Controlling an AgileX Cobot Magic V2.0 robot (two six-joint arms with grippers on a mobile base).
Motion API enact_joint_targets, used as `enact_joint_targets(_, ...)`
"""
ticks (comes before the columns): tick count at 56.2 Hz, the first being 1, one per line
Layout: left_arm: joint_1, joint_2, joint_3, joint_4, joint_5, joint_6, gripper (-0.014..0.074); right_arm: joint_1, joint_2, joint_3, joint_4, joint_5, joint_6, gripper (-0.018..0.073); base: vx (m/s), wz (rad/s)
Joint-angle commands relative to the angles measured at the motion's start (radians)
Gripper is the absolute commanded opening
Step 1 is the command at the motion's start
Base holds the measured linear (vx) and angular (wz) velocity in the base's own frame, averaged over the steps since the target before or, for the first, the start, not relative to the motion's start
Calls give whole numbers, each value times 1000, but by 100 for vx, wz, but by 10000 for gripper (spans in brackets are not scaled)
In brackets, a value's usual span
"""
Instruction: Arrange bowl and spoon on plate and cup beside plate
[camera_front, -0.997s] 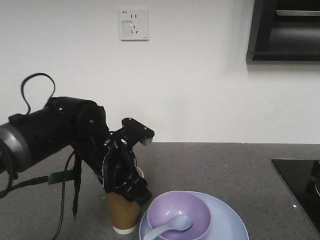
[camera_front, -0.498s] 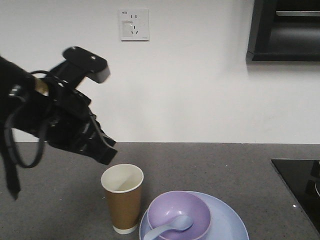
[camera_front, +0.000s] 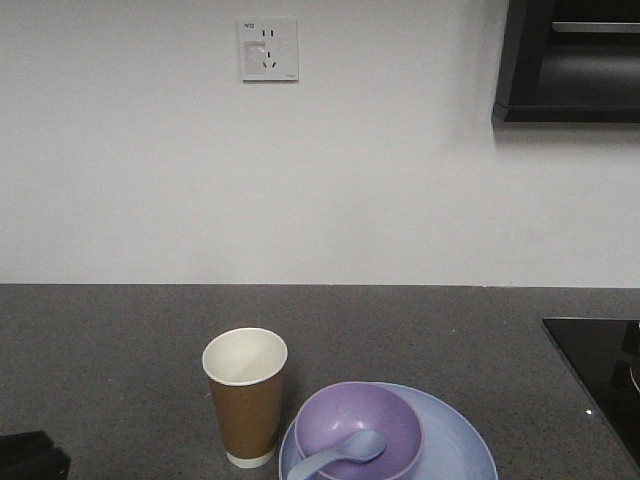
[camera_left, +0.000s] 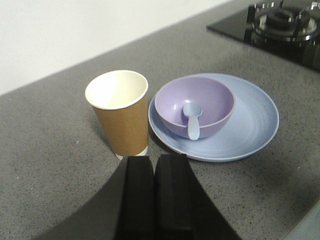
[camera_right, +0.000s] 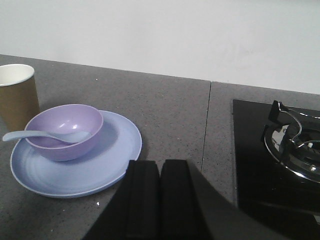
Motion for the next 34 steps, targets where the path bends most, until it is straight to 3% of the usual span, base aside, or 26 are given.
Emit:
enact_joint_targets(1, -4, -78, 23, -25, -120, -10, -3, -1, 13, -24, -22, -71, -7, -8, 0, 0)
enact_joint_targets(30, -4, -166, 46, -22, -72, -10, -3, -1, 13, -24, -22, -71, -7, -8, 0, 0)
enact_joint_targets(34, -3, -166, 69, 35, -125, -10, -3, -1, 13, -24, -22, -71, -7, -8, 0, 0)
